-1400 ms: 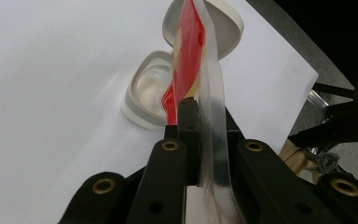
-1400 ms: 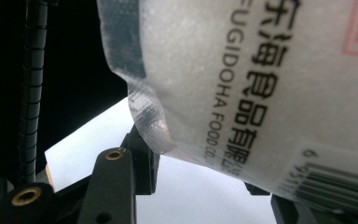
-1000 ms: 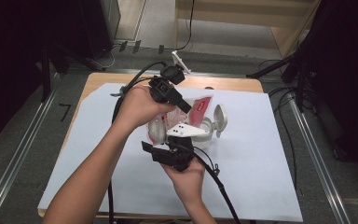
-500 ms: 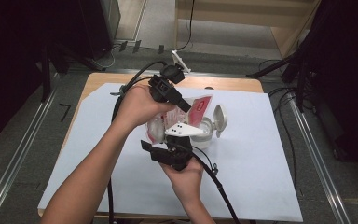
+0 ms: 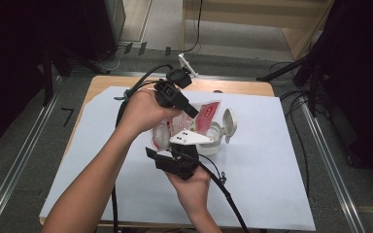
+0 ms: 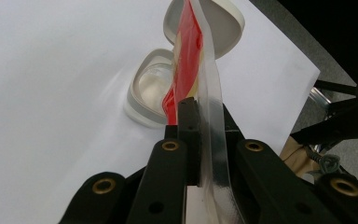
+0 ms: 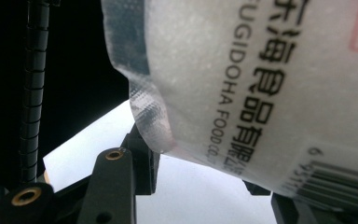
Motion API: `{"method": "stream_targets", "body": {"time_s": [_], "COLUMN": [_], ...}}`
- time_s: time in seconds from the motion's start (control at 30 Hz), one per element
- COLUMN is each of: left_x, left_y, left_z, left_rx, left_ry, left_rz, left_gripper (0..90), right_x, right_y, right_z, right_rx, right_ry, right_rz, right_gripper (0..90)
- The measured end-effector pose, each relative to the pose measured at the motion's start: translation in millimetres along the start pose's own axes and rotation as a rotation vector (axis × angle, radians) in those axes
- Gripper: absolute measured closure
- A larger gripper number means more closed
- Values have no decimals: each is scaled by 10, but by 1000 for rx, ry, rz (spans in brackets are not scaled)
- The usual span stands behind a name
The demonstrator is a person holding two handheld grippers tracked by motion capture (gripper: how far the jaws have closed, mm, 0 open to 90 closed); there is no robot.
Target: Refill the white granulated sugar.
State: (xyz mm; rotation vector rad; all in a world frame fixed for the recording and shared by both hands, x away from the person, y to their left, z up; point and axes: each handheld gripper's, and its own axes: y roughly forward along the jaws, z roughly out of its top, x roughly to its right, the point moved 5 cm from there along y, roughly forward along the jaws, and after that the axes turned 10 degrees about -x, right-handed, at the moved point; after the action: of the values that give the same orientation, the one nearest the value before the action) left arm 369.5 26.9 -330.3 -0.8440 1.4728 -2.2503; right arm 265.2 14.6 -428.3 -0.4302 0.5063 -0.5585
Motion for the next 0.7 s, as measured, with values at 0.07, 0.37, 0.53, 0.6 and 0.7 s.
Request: {"method": "stream_targets", "body": {"time_s": [0.07,0.37,0.53,0.6,0.7], "left_x": [4,19,51,56,63], "left_y": [4,3,2,-2,-9], "left_z": [0,23,44,46,40], "left_rx": [6,-4,-1,-4,0], "left_ry": [0,3,2,9,10], "left_rz": [-1,-8,1,-1,8], "left_gripper": [867,867,867,866,863], "right_x": [-6,0,-5,-6,-8], "right_y": [2,1,-26,-35,-37], "right_z": [-6,-1,6,7,9], "right_rx": [1,20,20,19,23], "right_ry": [2,9,13,16,11], "right_rz": [-3,-13,-9,-5,5], "right_gripper": [559,560,560,560,560]}}
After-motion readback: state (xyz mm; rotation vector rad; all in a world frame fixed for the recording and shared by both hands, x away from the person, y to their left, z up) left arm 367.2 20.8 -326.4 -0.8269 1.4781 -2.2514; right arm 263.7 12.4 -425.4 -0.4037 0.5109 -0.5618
